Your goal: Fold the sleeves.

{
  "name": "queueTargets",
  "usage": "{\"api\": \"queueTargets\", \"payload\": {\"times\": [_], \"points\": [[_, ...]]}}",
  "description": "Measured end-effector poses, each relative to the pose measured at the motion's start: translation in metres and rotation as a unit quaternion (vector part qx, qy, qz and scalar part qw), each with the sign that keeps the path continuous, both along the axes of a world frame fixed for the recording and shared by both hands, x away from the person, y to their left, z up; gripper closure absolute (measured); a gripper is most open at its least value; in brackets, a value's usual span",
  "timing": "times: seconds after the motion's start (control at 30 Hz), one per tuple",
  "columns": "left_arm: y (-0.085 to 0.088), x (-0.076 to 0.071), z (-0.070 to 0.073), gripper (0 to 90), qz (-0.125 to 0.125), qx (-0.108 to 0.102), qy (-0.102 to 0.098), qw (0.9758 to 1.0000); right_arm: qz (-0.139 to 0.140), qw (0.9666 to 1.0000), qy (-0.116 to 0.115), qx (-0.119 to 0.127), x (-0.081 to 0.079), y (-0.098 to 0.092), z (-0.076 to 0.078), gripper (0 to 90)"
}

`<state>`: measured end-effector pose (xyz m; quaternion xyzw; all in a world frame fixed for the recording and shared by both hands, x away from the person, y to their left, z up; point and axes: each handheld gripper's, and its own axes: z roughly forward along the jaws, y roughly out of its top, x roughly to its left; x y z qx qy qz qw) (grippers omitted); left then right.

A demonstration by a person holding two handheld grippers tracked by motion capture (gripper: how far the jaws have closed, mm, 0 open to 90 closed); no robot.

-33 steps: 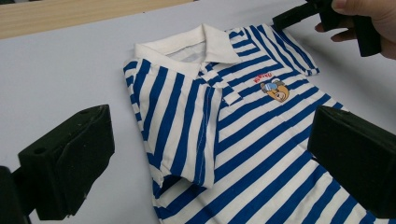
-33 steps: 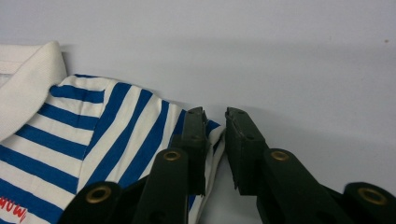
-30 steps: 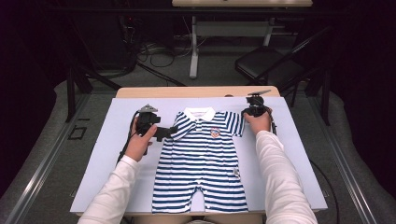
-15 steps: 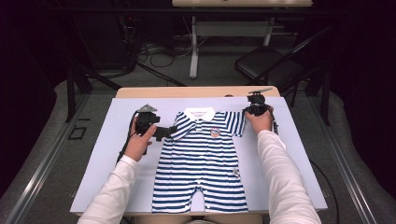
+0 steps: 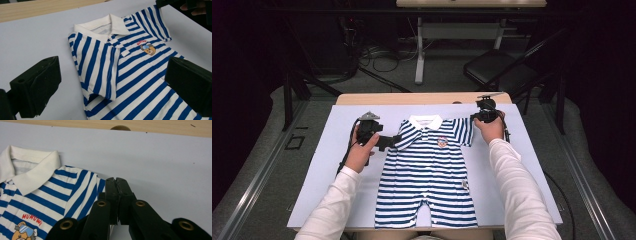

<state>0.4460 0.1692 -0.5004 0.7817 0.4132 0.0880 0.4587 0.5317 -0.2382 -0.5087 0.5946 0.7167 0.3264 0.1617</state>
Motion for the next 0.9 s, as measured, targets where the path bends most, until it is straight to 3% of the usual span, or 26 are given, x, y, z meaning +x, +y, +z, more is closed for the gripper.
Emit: {"api": "queueTargets", "payload": {"times": [0.37,0.9], "points": [[0.0,0.0,0.001,0.9,0.001,-0.001,-0.002,1.0,0.038,0.9992,-0.01,0.003,-0.007,0.016,0.008,89.5],[0.0,0.0,0.001,0.9,0.001,-0.001,-0.002,1.0,0.086,0.9961,-0.014,0.007,-0.014,0.043,0.008,89.5]]}}
